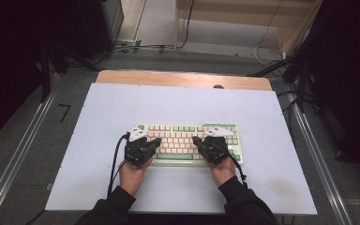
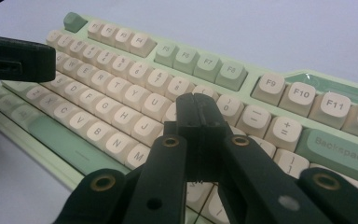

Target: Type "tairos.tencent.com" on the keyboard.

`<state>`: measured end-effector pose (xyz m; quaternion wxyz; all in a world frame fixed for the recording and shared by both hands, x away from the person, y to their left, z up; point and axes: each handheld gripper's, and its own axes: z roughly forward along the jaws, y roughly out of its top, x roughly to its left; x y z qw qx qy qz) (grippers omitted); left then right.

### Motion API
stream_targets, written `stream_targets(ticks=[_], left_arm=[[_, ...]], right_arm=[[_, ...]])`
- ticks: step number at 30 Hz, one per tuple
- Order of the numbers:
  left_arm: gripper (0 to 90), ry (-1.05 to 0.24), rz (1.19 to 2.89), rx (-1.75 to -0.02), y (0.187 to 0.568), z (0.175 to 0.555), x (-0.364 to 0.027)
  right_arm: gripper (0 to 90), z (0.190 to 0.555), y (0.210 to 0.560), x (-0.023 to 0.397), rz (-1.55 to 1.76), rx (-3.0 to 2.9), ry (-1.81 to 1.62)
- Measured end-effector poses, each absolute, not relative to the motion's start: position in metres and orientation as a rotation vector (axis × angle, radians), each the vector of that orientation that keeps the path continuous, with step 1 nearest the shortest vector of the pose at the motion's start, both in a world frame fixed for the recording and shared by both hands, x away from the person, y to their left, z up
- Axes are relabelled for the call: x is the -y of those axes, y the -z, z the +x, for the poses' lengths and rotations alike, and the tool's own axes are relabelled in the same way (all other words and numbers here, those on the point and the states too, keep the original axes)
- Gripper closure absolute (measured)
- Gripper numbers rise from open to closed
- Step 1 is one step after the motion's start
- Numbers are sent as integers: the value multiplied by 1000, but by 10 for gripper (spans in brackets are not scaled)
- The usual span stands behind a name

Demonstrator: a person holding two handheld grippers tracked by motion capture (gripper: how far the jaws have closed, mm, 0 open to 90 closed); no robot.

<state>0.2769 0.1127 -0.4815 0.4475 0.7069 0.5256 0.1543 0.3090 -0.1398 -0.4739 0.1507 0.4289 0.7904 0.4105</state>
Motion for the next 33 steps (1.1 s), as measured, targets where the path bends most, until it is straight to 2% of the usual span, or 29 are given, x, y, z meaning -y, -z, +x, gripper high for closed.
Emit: stream_targets(ticks=[33], left_arm=[[900, -380, 1748, -1305, 482, 279, -114]], right_arm=[[877, 325, 488, 129, 1263, -2306, -1082]])
